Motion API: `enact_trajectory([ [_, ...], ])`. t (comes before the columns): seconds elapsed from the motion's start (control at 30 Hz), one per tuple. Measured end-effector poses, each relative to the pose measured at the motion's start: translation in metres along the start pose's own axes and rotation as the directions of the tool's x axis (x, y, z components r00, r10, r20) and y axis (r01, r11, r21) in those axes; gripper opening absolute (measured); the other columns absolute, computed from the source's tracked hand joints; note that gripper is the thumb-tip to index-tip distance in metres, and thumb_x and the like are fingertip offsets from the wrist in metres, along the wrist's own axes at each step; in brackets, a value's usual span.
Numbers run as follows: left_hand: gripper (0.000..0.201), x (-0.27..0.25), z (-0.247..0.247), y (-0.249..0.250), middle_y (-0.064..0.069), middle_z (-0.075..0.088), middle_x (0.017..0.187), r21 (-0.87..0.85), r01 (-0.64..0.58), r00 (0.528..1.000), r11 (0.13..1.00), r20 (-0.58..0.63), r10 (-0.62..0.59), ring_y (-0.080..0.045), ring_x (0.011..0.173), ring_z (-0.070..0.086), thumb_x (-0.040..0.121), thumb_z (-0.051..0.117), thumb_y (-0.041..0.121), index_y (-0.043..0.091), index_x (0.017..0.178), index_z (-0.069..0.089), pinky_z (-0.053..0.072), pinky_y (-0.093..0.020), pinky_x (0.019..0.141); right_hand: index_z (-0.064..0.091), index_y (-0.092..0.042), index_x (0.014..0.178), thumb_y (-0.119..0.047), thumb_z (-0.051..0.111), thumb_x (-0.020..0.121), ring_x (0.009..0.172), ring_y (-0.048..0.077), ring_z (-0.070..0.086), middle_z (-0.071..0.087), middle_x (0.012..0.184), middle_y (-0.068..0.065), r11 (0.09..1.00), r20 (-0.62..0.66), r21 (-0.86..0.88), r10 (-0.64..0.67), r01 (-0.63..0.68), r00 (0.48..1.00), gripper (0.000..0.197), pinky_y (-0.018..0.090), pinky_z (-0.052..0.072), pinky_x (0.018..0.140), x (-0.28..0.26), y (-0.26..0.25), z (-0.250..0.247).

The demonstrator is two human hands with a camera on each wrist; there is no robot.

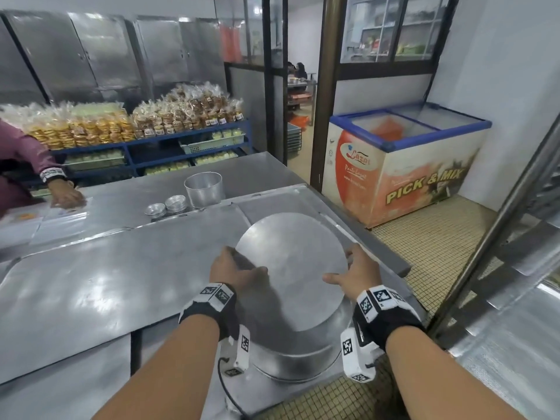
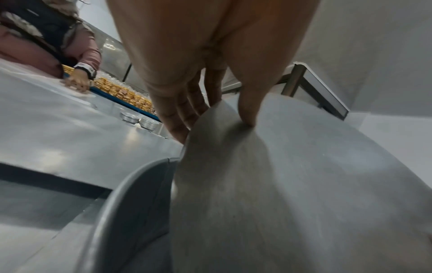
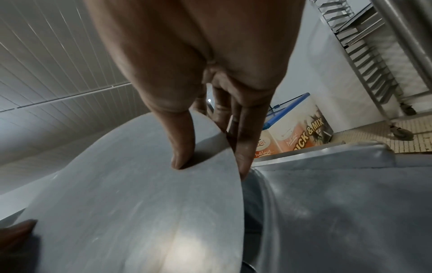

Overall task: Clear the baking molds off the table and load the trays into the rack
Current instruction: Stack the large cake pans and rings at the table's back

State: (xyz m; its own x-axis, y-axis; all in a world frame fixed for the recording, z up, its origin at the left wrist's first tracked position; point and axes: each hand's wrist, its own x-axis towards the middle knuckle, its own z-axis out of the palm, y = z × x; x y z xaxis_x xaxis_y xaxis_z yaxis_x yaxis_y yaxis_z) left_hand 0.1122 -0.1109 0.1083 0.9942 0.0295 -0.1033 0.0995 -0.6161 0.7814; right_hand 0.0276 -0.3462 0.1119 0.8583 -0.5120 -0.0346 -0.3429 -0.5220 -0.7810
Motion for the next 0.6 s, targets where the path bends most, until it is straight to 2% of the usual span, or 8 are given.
enact_trajectory([
  [0.07,0.030,0.001,0.003,0.000,-0.002,0.068,0.094,0.043,-0.019,0.998,0.999,-0.054,0.022,-0.025,0.096,0.064,0.079,0.077,0.035,0.015,0.096,0.062,0.046,-0.027,0.078,0.052,-0.018,0.102,-0.018,0.085,0.071,0.082,0.018,0.059,0.063,0.094,-0.003,0.999,0.034,-0.036,-0.038,0.039,0.999,0.046,0.028,0.043,0.071,0.005,0.008,0.000],
  [0.13,0.024,0.005,0.004,-0.004,-0.007,0.072,0.100,0.067,-0.007,0.997,0.998,-0.075,0.012,-0.028,0.102,0.065,0.085,0.073,0.034,0.013,0.096,0.070,0.048,-0.030,0.086,0.055,-0.017,0.104,-0.019,0.080,0.078,0.084,0.019,0.060,0.063,0.096,0.000,0.997,0.070,-0.067,-0.039,0.044,0.997,0.036,0.028,0.043,0.072,0.011,0.015,0.002],
  [0.2,0.023,0.007,0.005,-0.009,-0.007,0.073,0.102,0.072,0.019,0.997,0.997,-0.071,-0.013,-0.028,0.103,0.065,0.085,0.073,0.032,0.014,0.099,0.072,0.050,-0.031,0.089,0.064,-0.010,0.102,-0.020,0.072,0.086,0.086,0.023,0.063,0.067,0.096,0.006,0.994,0.057,-0.103,-0.035,0.041,0.998,0.021,0.028,0.046,0.073,0.018,0.020,0.003],
  [0.27,0.023,0.007,0.007,-0.014,-0.006,0.074,0.100,0.076,0.039,0.998,0.996,-0.058,-0.034,-0.027,0.103,0.065,0.084,0.073,0.028,0.019,0.105,0.069,0.051,-0.029,0.087,0.072,-0.001,0.093,-0.018,0.066,0.091,0.090,0.029,0.066,0.071,0.093,0.013,0.987,0.028,-0.152,-0.050,0.053,0.998,0.018,0.029,0.048,0.074,0.023,0.024,0.004],
  [0.4,0.026,0.005,0.013,-0.020,-0.005,0.074,0.102,0.125,0.051,0.999,0.991,-0.013,-0.049,-0.026,0.103,0.066,0.086,0.067,0.026,0.027,0.112,0.069,0.050,-0.025,0.086,0.077,-0.008,0.092,-0.009,0.066,0.086,0.091,0.026,0.069,0.075,0.092,0.010,0.984,0.064,-0.164,-0.057,0.067,0.996,0.012,0.022,0.046,0.075,0.031,0.030,0.005],
  [0.5,0.024,0.005,0.017,-0.022,-0.005,0.076,0.105,0.211,0.066,0.997,0.975,-0.055,-0.056,-0.027,0.107,0.066,0.088,0.065,0.032,0.023,0.106,0.077,0.051,-0.026,0.091,0.079,-0.018,0.089,-0.007,0.067,0.078,0.084,0.019,0.070,0.076,0.084,0.002,0.980,0.091,-0.157,-0.110,0.123,0.990,0.020,0.020,0.050,0.074,0.036,0.029,0.003],
  [0.6,0.025,0.006,0.020,-0.025,-0.007,0.076,0.105,0.245,0.105,0.994,0.964,-0.045,-0.097,-0.028,0.105,0.068,0.087,0.068,0.034,0.019,0.103,0.079,0.052,-0.023,0.087,0.080,-0.018,0.079,-0.012,0.079,0.069,0.077,0.016,0.070,0.075,0.079,-0.001,0.970,0.120,-0.222,-0.076,0.101,0.990,0.012,0.019,0.048,0.068,0.043,0.027,0.000],
])
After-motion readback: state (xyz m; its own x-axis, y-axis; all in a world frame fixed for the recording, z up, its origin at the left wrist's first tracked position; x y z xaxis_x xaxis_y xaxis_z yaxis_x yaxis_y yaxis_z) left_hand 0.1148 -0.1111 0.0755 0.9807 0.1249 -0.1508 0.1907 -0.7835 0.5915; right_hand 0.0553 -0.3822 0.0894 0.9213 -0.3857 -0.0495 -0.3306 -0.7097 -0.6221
